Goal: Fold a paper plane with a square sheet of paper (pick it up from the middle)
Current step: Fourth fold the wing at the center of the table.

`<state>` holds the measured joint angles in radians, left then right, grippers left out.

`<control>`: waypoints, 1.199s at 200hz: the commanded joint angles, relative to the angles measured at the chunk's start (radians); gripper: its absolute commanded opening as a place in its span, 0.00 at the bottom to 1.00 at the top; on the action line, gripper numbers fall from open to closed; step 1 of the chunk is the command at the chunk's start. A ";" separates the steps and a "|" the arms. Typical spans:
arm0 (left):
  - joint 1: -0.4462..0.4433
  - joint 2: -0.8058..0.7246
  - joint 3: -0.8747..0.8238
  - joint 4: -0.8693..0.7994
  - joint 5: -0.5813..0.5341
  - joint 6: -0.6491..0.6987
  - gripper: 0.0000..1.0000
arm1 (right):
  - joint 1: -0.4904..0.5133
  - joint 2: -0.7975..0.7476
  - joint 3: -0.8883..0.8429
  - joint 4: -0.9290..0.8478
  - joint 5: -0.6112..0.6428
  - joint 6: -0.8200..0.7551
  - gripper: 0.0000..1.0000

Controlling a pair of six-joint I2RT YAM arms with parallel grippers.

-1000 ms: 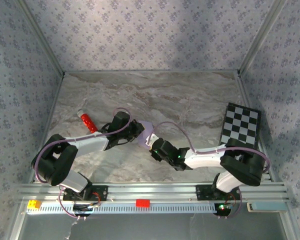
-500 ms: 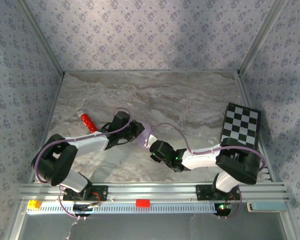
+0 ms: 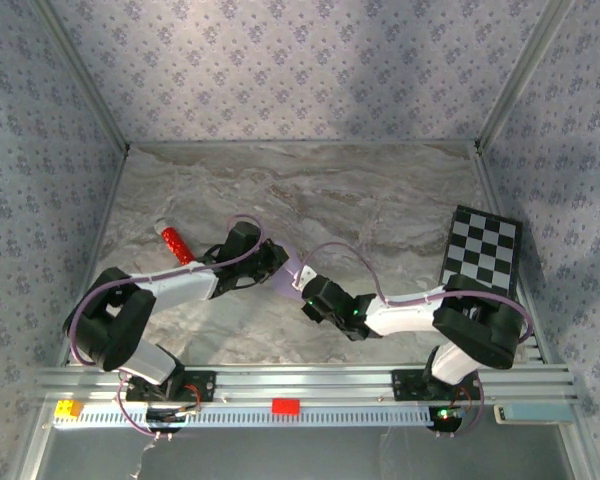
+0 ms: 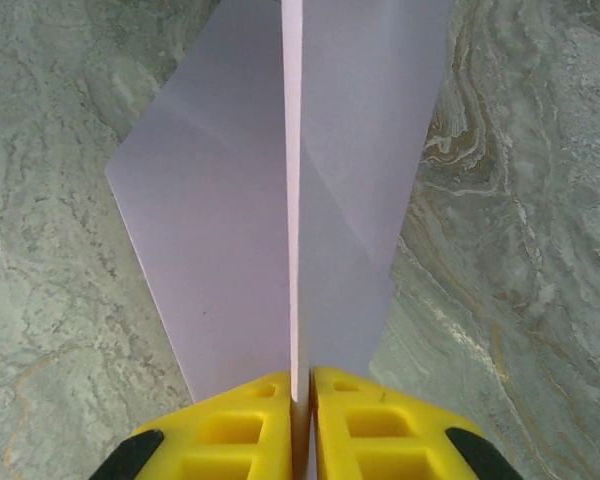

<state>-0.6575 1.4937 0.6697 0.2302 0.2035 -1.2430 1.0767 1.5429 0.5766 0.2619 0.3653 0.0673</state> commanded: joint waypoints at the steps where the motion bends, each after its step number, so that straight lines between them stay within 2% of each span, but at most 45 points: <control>1: 0.001 -0.005 0.013 -0.038 -0.023 -0.009 0.10 | -0.013 -0.015 0.001 -0.018 -0.026 0.027 0.13; 170: 0.001 -0.010 0.008 -0.032 -0.024 -0.013 0.09 | -0.038 0.007 0.024 -0.013 -0.063 0.027 0.16; 213: 0.002 -0.025 0.004 -0.035 -0.030 -0.012 0.10 | -0.038 0.005 0.026 -0.022 -0.070 0.030 0.06; 240: 0.002 -0.049 0.004 -0.060 -0.049 0.004 0.20 | -0.047 0.005 0.021 -0.028 -0.111 0.055 0.00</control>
<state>-0.6567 1.4879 0.6697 0.2218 0.1890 -1.2427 1.0416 1.5429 0.5770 0.2604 0.2951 0.0910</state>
